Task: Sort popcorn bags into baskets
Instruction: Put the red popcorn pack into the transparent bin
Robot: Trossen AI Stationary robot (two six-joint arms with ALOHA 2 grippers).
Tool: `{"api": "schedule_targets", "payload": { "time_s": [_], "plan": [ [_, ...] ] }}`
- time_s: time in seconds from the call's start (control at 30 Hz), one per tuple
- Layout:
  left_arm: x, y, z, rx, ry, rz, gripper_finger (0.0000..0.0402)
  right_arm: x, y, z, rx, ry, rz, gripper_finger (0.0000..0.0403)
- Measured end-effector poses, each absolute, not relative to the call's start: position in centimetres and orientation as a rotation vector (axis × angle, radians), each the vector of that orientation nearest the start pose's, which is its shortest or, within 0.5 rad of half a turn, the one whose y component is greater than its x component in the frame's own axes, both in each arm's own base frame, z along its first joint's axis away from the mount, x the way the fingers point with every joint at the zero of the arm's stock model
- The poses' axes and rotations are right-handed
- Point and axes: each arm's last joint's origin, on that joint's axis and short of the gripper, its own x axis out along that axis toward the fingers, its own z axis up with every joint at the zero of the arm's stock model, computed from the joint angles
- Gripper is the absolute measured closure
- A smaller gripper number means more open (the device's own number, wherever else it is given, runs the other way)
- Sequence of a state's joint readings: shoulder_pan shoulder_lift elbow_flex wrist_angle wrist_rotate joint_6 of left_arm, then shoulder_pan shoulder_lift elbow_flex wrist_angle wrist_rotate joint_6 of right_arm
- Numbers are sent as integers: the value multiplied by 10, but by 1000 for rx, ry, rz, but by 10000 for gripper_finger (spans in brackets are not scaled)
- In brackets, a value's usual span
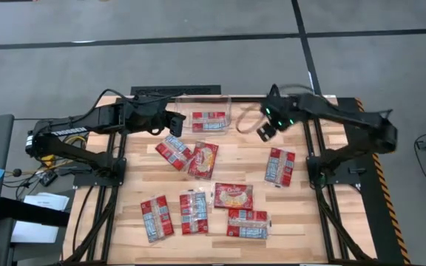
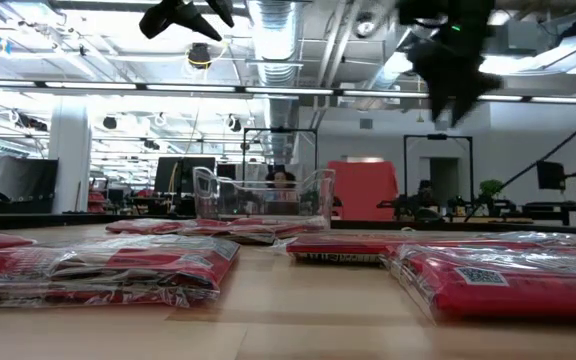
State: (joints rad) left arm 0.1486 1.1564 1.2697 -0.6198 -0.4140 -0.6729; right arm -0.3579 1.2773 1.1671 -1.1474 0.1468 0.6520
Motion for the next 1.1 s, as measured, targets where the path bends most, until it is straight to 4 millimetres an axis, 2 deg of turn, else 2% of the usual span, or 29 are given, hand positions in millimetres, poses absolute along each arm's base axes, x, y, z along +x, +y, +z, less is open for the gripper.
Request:
{"api": "schedule_targets", "payload": {
  "time_s": [0.17, 0.4, 0.8, 1.1],
  "plan": [
    [229, 46, 387, -555, 316, 678, 247, 183, -56, 259, 886, 986, -947, 134],
    [229, 45, 386, -551, 329, 651, 239, 174, -34, 217, 1006, 1010, -1074, 117],
    [229, 44, 386, -550, 341, 629, 239, 190, -1, 176, 960, 1126, -1247, 116],
    [229, 44, 386, -546, 343, 628, 239, 201, 2, 151, 979, 1216, -1284, 116]
  ]
}}
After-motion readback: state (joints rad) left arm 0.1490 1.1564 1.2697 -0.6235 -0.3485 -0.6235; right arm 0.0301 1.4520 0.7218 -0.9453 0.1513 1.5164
